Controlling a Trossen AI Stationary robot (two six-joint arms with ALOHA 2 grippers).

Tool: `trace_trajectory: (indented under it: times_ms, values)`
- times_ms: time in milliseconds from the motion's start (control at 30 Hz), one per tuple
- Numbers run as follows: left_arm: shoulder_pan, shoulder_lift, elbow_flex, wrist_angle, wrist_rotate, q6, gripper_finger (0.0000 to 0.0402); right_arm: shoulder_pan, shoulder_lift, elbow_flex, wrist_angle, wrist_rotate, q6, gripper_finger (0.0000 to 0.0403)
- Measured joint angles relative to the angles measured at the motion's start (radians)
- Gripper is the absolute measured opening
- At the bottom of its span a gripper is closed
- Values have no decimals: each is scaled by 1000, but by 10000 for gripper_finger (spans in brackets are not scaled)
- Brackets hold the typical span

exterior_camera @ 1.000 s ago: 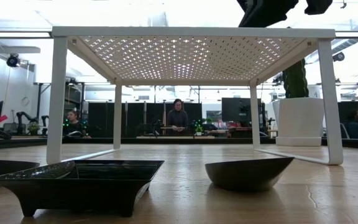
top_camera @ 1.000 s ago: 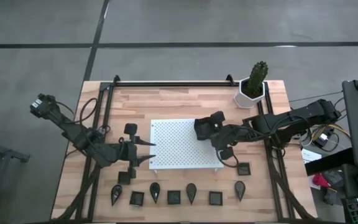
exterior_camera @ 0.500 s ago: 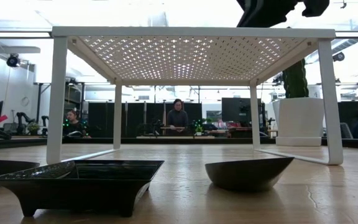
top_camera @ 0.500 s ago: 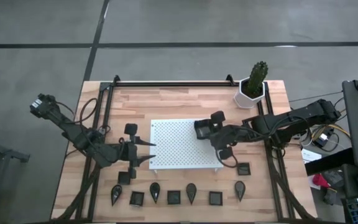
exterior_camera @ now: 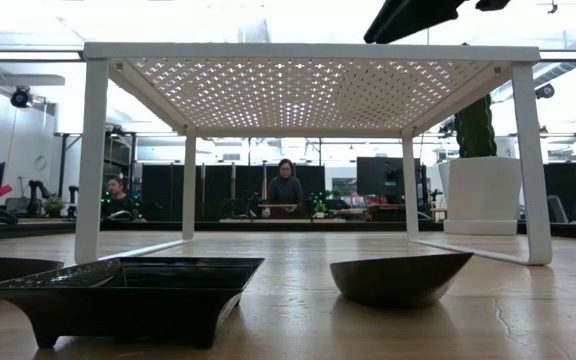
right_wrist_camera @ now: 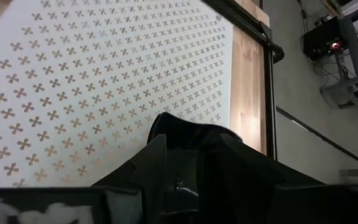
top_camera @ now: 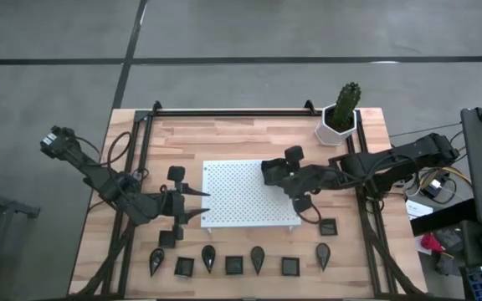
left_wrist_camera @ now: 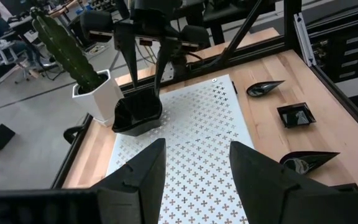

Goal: Pick & Place Mini shaped plates
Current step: Put the square plate on the shelf

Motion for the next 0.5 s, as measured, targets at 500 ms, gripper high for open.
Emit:
trace_trajectory:
  times_ms: [500]
  values:
    - [0, 0, 0, 0, 0, 0, 177, 0, -2, 23, -4, 0, 0, 140]
